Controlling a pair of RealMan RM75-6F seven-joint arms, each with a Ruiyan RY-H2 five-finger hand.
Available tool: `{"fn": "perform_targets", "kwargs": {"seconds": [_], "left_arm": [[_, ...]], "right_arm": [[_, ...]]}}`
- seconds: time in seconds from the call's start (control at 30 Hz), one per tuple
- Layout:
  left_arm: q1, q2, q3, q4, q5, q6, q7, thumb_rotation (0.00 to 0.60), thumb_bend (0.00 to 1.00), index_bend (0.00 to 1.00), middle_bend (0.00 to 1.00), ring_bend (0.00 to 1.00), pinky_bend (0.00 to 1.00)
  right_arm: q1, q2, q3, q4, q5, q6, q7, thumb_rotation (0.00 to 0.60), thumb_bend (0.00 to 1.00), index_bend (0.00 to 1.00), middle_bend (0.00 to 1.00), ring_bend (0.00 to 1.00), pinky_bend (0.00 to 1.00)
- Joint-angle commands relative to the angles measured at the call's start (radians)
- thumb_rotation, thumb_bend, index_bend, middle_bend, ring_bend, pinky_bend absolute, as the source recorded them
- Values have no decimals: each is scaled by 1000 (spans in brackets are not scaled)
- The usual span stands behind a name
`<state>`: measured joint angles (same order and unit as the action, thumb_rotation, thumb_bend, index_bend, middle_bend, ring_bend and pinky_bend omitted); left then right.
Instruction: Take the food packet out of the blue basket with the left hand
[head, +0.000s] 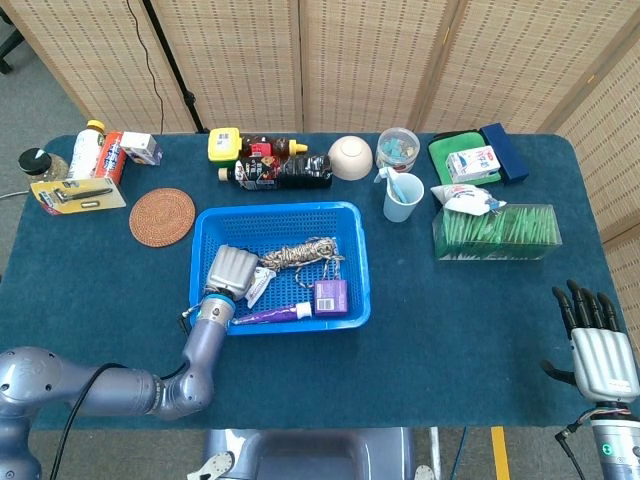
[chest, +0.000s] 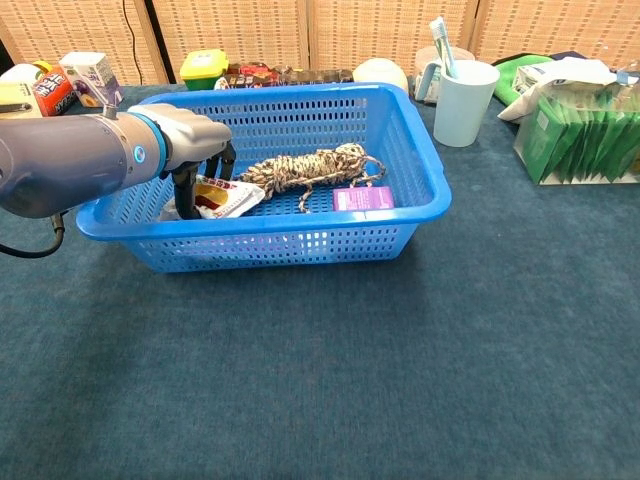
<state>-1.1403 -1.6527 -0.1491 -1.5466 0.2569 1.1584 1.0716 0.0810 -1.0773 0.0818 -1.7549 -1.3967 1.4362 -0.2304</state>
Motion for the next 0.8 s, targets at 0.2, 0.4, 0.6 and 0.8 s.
{"fn": "perform_targets", "kwargs": {"seconds": [0.2, 0.4, 0.6, 0.8], "left_arm": [[21, 37, -17, -44, 72, 21, -43, 600, 320, 436, 403, 407, 492], [39, 104, -40, -137, 124, 49, -76, 600, 321, 436, 403, 407, 492], [65, 191, -79, -259, 162, 76, -129, 600, 323, 436, 403, 405, 492], [111, 317, -110, -373, 205, 96, -201, 600, 323, 436, 400, 401, 492]], "right_arm": [[0, 1, -1, -1, 0, 1, 1, 600, 0, 0, 0, 0, 0], [0, 1, -3, -3, -2, 2, -1, 600, 0, 0, 0, 0, 0], [0, 0, -5, -5, -4, 3, -4, 600, 0, 0, 0, 0, 0], [-2, 1, -7, -7, -10, 9, -1, 600, 0, 0, 0, 0, 0]]}}
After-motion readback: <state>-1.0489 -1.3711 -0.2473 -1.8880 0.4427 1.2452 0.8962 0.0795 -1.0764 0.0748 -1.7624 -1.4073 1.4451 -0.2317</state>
